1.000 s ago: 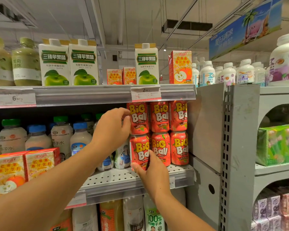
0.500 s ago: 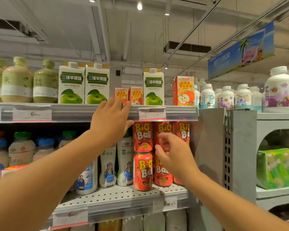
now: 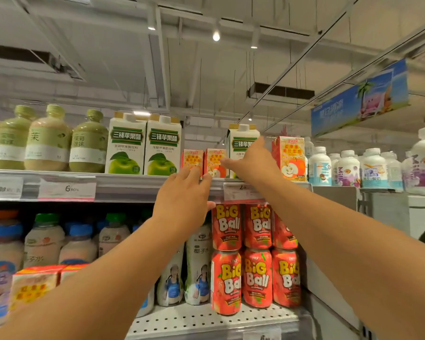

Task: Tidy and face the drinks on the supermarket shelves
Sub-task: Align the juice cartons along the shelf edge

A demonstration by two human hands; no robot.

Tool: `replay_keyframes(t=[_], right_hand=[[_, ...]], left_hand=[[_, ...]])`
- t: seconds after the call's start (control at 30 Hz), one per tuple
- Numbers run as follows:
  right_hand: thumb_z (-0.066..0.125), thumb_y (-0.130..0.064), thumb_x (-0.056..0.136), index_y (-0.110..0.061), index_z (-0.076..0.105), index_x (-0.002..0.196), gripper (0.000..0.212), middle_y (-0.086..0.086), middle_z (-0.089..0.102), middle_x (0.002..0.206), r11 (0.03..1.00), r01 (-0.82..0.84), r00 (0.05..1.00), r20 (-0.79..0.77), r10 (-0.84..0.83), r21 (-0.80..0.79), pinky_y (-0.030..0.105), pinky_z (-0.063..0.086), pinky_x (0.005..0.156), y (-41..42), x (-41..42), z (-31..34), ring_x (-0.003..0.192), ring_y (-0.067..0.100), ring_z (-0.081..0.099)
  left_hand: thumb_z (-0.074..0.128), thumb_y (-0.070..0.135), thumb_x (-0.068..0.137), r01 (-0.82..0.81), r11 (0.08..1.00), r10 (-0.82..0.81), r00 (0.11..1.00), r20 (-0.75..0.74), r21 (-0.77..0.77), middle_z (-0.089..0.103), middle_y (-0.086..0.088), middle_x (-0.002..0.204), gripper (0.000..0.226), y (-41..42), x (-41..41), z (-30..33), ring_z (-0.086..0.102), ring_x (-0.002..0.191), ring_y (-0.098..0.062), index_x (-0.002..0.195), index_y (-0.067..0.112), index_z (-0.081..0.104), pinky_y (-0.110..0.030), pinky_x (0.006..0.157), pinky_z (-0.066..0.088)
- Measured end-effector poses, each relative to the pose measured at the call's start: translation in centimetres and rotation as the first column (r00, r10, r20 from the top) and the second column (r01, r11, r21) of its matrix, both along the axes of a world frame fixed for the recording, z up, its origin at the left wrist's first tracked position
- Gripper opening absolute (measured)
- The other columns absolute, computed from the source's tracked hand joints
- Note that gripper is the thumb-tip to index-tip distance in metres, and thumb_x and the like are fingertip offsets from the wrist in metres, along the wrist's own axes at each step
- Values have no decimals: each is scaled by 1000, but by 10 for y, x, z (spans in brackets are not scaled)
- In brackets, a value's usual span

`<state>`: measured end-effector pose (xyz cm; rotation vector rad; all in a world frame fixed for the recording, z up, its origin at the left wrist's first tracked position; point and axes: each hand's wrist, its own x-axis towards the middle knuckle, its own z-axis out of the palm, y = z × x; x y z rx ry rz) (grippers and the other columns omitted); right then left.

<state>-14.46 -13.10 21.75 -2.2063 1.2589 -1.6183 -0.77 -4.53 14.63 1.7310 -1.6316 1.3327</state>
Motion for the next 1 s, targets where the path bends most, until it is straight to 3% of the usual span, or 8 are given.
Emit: replay_keyframes(t=[0.13, 0.27, 0.37, 0.47, 0.53, 0.73, 0.87, 1.0], right_hand=[[78, -53, 74, -8, 32, 136, 89, 7, 63, 116, 990, 140, 989, -43, -141, -12, 47, 56, 83, -8, 2, -2, 101, 28, 64], [78, -55, 72, -13, 45, 123, 74, 4, 65, 109, 994, 103, 994, -23, -103, -30, 44, 57, 79, -8, 1, -1, 95, 24, 65], [81, -52, 70, -15, 49, 119, 68, 2, 66, 105, 998, 39, 999, -18, -40, -38, 41, 59, 76, -5, 5, 3, 91, 21, 67], [83, -51, 66, -17, 48, 115, 70, -1, 66, 99, 999, -28, 1000, -13, 27, -41, 34, 57, 66, -1, 20, 6, 86, 17, 67], [84, -52, 66, -17, 48, 117, 72, -3, 67, 97, 996, -82, 997, -13, 81, -31, 30, 54, 61, 2, 33, 7, 84, 14, 66], [83, -55, 65, -20, 39, 114, 75, -6, 65, 102, 986, -161, 987, -11, 161, -48, 27, 49, 61, 0, 67, 1, 91, 15, 63], [83, -53, 67, -23, 31, 110, 74, -14, 55, 87, 980, -200, 979, -40, 201, 22, 27, 48, 62, -1, 71, 5, 88, 15, 60], [82, -57, 64, -27, 35, 103, 69, -14, 56, 84, 981, -187, 980, -52, 190, 52, 28, 49, 62, -6, 72, 5, 86, 14, 60]], left_hand=[[47, 49, 95, 46, 999, -46, 999, -21, 15, 38, -4, 139, 64, 1, 9, 4, 32, 127, -25, 148, 21, 24, -39, 105, 32], [52, 45, 94, 35, 998, -34, 999, -19, 56, 38, -5, 140, 63, 4, 7, 11, 33, 127, -26, 147, 22, 26, -40, 104, 33], [54, 38, 94, 126, 988, -125, 992, -14, 93, 44, -1, 138, 55, 19, 14, 14, 39, 124, -23, 143, 22, 35, -38, 101, 38], [53, 39, 94, 108, 994, -108, 994, 30, 13, 50, 1, 132, 47, 40, 47, 11, 44, 119, -21, 135, 20, 44, -36, 99, 40], [50, 47, 93, 39, 999, -39, 999, -30, -20, 49, 2, 128, 48, 49, 70, 10, 43, 116, -20, 133, 20, 46, -34, 97, 41], [56, 43, 91, -45, 998, 44, 998, -47, -36, 48, 3, 118, 35, 42, 66, 9, 45, 107, -19, 119, 25, 47, -31, 86, 40], [59, 44, 88, -65, 998, 66, 995, -71, 6, 48, 5, 112, 35, 42, 66, 22, 47, 104, -17, 116, 27, 47, -28, 78, 40], [60, 44, 88, -78, 996, 81, 992, -100, 33, 48, 5, 109, 35, 41, 64, 27, 47, 102, -16, 115, 27, 47, -28, 78, 42]])
